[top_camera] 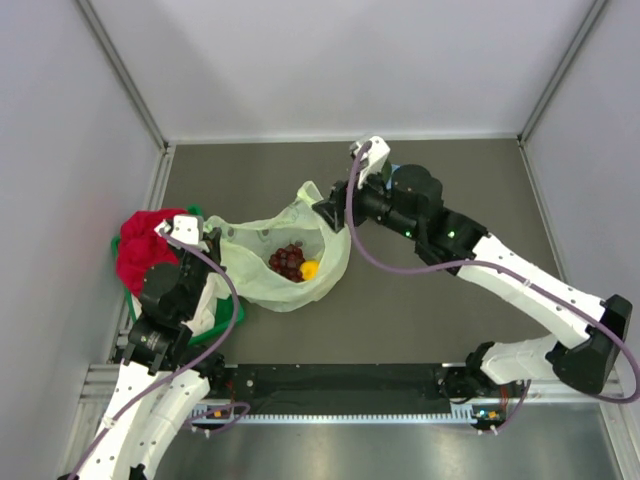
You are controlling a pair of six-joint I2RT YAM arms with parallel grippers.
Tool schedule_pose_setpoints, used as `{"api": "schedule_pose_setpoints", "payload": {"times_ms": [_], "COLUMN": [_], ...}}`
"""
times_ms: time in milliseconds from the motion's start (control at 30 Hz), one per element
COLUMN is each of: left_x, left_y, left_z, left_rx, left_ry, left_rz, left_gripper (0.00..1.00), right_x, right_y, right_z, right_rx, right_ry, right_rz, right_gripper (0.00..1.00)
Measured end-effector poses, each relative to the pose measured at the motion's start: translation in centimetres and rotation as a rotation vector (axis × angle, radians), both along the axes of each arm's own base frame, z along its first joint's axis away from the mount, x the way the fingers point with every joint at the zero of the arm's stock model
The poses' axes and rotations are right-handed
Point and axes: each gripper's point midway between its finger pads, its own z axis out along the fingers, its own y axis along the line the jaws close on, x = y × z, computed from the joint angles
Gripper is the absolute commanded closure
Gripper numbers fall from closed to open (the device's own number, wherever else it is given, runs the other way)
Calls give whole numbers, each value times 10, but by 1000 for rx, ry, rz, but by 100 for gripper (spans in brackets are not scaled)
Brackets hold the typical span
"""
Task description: Place the fruits into the plastic bag
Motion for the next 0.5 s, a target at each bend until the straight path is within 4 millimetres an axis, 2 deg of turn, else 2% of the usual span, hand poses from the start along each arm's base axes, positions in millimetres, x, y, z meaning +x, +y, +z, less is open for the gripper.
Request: {"api": "schedule_pose_setpoints", "payload": {"times_ms": [167,267,500], "left_x": [0,0,1], "left_y": [0,0,0], "left_z": [0,0,-2], "left_rx": [0,0,2], "left_ry": [0,1,7], "left_rz": [0,0,0], "left_gripper": [100,100,100], "right_x": [50,69,103], "right_y": [-56,-85,-127], "right_z": [-28,-43,-67], "right_rx": [-91,-119,-120], "right_ry": [56,93,195], "right_rz": [-221,-316,-455], "right_gripper": [29,28,28]}}
